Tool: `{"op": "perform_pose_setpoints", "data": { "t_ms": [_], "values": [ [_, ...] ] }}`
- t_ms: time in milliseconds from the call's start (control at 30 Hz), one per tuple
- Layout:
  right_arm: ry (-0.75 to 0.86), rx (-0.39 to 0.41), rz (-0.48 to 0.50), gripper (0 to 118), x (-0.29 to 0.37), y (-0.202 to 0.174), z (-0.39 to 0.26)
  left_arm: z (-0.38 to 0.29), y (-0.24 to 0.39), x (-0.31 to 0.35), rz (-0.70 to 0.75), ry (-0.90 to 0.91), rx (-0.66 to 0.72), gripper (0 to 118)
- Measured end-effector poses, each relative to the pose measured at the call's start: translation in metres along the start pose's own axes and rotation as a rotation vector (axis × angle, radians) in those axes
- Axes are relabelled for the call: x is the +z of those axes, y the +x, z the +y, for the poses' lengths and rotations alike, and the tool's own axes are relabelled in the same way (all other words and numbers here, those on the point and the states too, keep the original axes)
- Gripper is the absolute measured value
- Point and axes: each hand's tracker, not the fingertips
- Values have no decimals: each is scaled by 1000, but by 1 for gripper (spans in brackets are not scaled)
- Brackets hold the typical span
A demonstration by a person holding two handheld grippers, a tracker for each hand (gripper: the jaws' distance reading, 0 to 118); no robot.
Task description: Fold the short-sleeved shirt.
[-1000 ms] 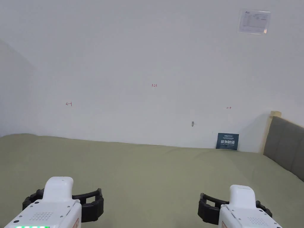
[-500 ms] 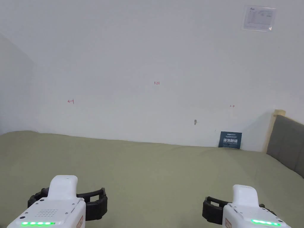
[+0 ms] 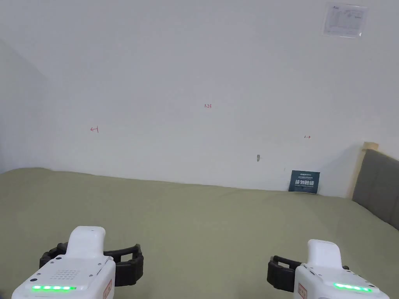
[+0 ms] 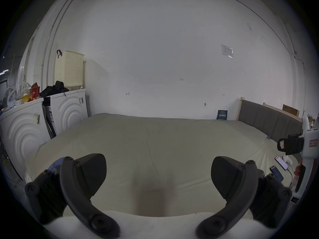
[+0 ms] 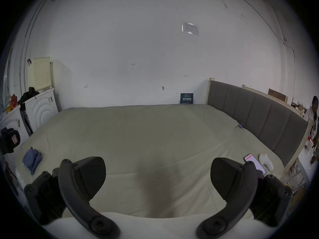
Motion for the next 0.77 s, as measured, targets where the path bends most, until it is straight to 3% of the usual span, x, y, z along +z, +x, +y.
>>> {"op": "perform_pose_setpoints", "data": {
  "t_ms": [133,567,767],
  "values": [
    [-1,-21,31,118,2,1,1,1,0,0,7,24,-29,118],
    [-51,-22,3,118,1,1,3,-2,4,0,-2,1,-30,118],
    [-46,-62,71,118,-1,5,0,0,4,0,-8,-4,-16,118]
  ]
}}
